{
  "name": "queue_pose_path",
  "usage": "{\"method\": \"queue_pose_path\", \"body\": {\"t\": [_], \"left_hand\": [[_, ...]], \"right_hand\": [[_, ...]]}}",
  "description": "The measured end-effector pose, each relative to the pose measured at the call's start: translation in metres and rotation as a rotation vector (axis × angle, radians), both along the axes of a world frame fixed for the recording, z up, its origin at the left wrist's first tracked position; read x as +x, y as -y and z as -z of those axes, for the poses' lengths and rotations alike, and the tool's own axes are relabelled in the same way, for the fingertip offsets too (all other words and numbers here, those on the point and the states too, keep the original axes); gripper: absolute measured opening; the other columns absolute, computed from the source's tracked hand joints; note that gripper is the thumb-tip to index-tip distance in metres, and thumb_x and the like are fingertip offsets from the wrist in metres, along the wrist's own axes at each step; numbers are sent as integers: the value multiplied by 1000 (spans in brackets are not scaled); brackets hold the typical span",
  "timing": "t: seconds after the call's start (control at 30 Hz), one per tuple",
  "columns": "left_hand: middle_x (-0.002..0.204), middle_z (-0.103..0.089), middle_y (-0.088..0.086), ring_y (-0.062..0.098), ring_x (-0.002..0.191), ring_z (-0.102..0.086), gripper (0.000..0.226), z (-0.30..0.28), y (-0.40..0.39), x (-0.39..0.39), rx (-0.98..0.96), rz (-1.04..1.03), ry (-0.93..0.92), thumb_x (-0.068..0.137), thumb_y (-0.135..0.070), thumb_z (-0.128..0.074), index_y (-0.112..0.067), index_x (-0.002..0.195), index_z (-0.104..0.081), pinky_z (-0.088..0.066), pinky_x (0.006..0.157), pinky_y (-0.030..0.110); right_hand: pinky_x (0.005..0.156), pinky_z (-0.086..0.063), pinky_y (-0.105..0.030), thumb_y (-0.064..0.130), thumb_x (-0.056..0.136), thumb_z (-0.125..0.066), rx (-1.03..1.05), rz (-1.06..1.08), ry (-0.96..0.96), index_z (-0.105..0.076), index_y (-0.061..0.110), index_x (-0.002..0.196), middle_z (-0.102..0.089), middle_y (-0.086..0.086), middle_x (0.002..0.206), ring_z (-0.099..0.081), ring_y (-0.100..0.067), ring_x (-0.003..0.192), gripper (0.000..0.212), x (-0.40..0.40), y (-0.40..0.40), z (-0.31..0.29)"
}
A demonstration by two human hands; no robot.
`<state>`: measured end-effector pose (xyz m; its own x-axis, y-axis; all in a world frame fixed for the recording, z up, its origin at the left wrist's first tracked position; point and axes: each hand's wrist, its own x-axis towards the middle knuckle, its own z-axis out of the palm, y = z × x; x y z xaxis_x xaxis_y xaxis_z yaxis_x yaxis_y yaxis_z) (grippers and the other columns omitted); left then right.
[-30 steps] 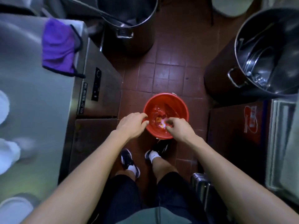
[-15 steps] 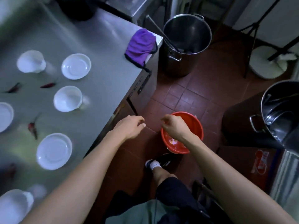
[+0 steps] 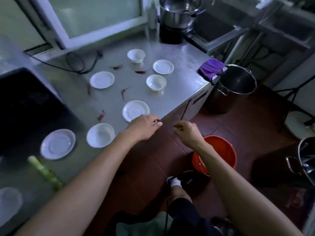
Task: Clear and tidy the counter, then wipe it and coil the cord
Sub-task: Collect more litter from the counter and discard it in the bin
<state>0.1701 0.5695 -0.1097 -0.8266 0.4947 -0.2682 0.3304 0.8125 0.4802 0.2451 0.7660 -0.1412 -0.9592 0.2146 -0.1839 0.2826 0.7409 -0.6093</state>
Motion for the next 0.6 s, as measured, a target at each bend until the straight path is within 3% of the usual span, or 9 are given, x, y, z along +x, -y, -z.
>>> {"method": "queue_pose_path", "body": {"t": [0.1,0.2,0.33,0.47,0.6], "left_hand": [[128,-65,1,27,113,-60,36,-19,75,24,-15,-80,-51,99,-49,-46,-29,124,-62,-50,93,38],[129,-65,4,29,114,-60,37,-32,148,49,-30,-184,-94,99,-48,-45,-28,126,-61,-50,95,41],[130,-65,1,26,114,-61,35,-40,231,75,-12,-374,-125,99,-47,-47,-33,128,-61,-50,90,37],[128,-65,-1,24,112,-60,31,-44,290,95,-20,-492,-149,99,-45,-47,-32,122,-62,-47,84,32],[128,-64,-4,23,114,-59,32,-48,327,105,-26,-591,-159,97,-44,-49,-31,122,-63,-51,90,39]], "right_hand": [[76,-48,-23,23,90,-63,48,-126,-43,-75,20,104,-75,2,101,-68,-15,92,19,4,58,-23],[90,-52,-31,26,90,-64,35,-222,-45,-74,20,110,-75,2,106,-68,-15,99,23,-4,112,-46],[80,-45,-24,28,92,-63,43,-352,-72,-74,20,111,-75,-1,108,-67,-12,94,23,-19,180,-64],[80,-41,-23,30,93,-63,17,-463,-97,-73,22,112,-74,2,108,-65,-10,93,23,-27,241,-78],[81,-41,-22,26,93,-63,-45,-565,-117,-73,20,113,-74,3,110,-66,-12,98,23,-36,291,-86]]}}
